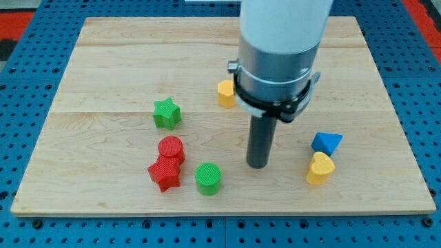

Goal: Slide the green circle below the red circle

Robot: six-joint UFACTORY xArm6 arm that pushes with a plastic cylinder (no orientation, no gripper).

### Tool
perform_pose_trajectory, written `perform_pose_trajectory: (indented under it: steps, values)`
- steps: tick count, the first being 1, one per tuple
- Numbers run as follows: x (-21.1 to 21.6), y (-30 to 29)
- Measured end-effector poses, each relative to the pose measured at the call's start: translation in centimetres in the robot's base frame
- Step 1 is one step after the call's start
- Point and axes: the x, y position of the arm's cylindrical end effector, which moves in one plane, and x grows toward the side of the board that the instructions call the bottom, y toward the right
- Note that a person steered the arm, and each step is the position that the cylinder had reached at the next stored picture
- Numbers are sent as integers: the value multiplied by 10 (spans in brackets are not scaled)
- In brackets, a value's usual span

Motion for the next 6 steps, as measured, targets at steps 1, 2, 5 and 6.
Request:
perform_pose_trajectory:
  steps: [1, 2, 5, 6]
  values:
    - [19, -40]
    - [21, -40]
    - [42, -69]
    - [9, -72]
